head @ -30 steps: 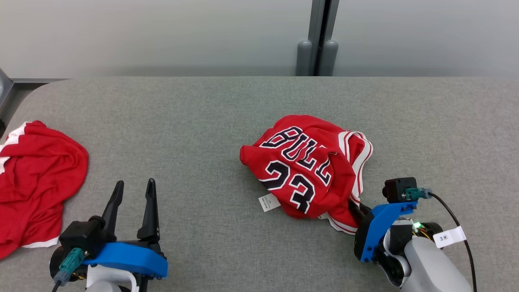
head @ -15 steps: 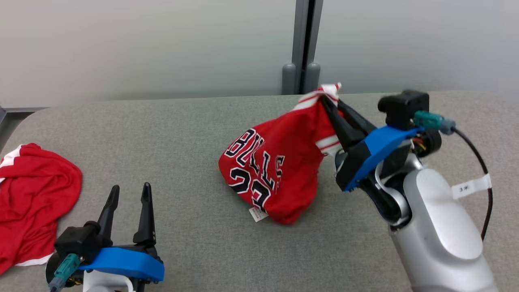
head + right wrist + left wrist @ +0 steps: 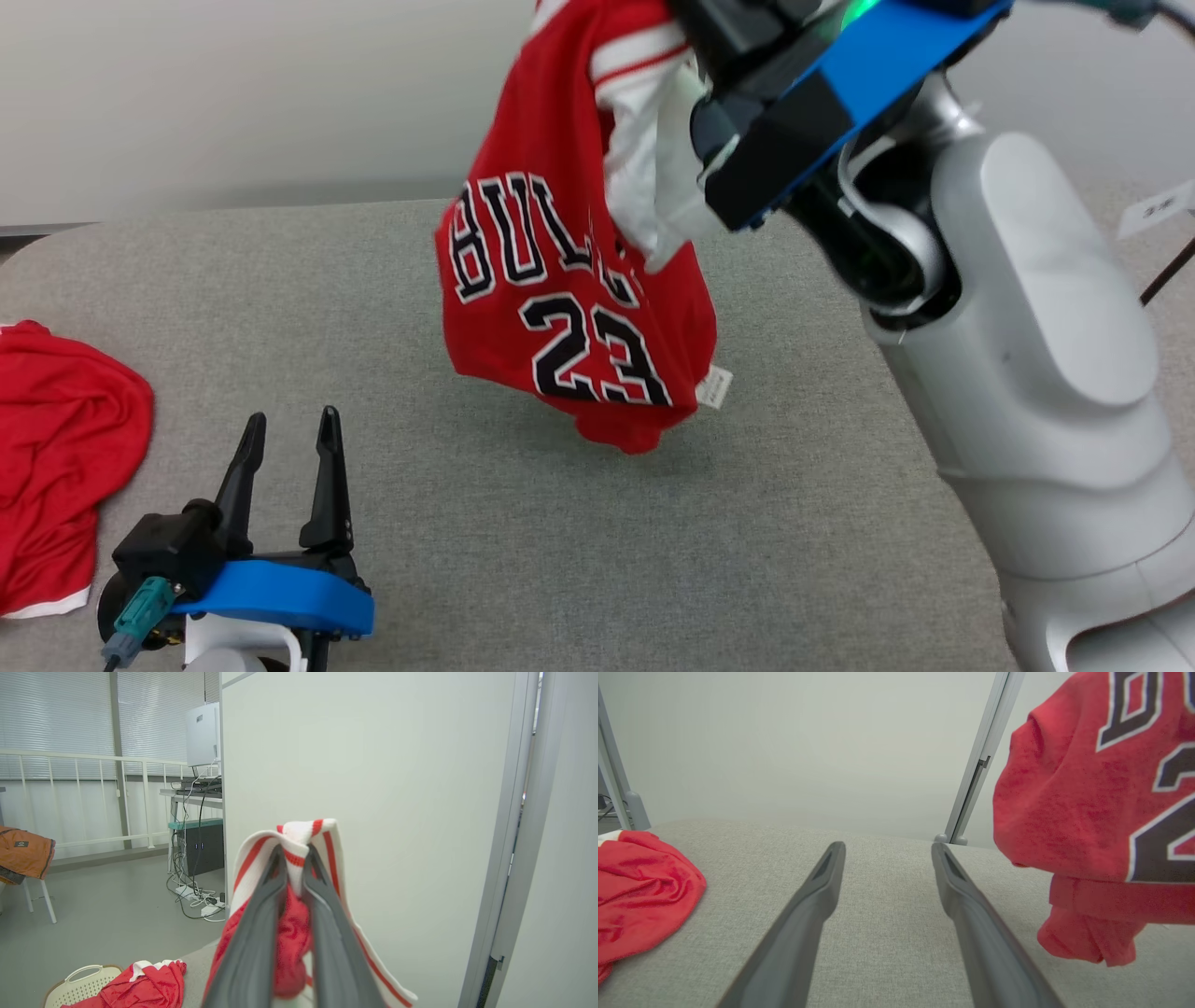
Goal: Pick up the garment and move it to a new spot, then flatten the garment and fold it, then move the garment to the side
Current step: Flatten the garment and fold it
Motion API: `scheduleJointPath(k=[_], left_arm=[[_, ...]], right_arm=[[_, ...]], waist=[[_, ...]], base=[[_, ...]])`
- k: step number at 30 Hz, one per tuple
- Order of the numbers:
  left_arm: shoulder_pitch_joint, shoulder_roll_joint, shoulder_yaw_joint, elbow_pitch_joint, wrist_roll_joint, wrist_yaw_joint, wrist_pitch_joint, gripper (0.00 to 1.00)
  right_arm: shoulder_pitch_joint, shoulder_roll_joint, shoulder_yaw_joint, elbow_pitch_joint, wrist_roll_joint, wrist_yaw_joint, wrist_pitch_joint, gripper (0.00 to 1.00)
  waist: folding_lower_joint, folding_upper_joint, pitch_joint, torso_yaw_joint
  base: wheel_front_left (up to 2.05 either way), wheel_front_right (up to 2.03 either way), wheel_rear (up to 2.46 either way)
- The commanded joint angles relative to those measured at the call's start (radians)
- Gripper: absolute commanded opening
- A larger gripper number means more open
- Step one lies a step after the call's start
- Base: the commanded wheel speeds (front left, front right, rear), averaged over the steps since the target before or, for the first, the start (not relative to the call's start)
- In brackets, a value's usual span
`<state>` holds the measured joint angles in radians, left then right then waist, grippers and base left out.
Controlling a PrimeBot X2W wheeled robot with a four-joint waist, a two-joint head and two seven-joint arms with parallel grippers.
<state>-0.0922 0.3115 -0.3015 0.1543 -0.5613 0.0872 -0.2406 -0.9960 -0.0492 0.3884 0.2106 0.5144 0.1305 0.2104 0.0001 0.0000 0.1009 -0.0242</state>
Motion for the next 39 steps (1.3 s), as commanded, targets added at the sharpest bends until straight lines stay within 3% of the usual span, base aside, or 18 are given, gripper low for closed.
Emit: scheduleJointPath(k=[1,6,14,19,23,28,32,39], left_arm=[[-0.016,0.004,0.003,-0.002,0.007,-0.001,-0.006,1.00],[-0.025,0.002,0.001,-0.001,0.010,-0.001,-0.009,1.00],[-0.029,0.000,0.004,0.001,0.004,0.000,-0.011,1.00],[-0.029,0.000,0.006,0.001,0.003,0.001,-0.015,1.00],[-0.028,0.004,0.007,-0.001,0.004,0.000,-0.017,1.00],[-0.029,0.010,0.013,-0.009,0.009,-0.002,-0.018,1.00],[-0.049,0.008,0.005,-0.011,0.015,-0.008,-0.018,1.00],[-0.101,0.006,-0.021,-0.010,0.029,-0.019,-0.007,1.00]], right_arm=[[-0.019,-0.002,-0.004,0.009,0.011,0.001,-0.011,0.00],[-0.076,-0.002,-0.044,0.092,0.039,0.001,-0.040,0.00],[0.167,-0.002,-0.140,0.124,-0.077,0.001,0.058,0.00],[0.356,-0.002,-0.153,-0.010,-0.134,0.001,0.150,0.00],[0.497,-0.002,-0.175,-0.207,-0.155,0.001,0.222,0.00],[0.643,-0.002,-0.297,-0.350,-0.145,0.001,0.285,0.00],[0.673,-0.002,-0.415,-0.238,-0.148,0.001,0.287,0.00],[0.504,-0.002,-0.532,0.157,-0.264,0.001,0.138,0.00]], waist=[[-0.0001,0.0000,0.001,0.000],[-0.0001,0.0000,0.012,-0.012],[-0.0001,0.0000,0.026,-0.050],[-0.0001,0.0000,0.029,-0.071],[-0.0001,0.0000,0.031,-0.081],[-0.0001,0.0000,0.045,-0.086],[-0.0001,0.0000,0.066,-0.072],[-0.0001,0.0000,0.126,-0.026]], base=[[0.00,0.00,0.00],[0.00,0.00,0.00],[0.00,0.00,0.00],[0.00,0.00,0.00],[0.00,0.00,0.00],[0.00,0.00,0.00],[0.00,0.00,0.00],[0.00,0.00,0.00]])
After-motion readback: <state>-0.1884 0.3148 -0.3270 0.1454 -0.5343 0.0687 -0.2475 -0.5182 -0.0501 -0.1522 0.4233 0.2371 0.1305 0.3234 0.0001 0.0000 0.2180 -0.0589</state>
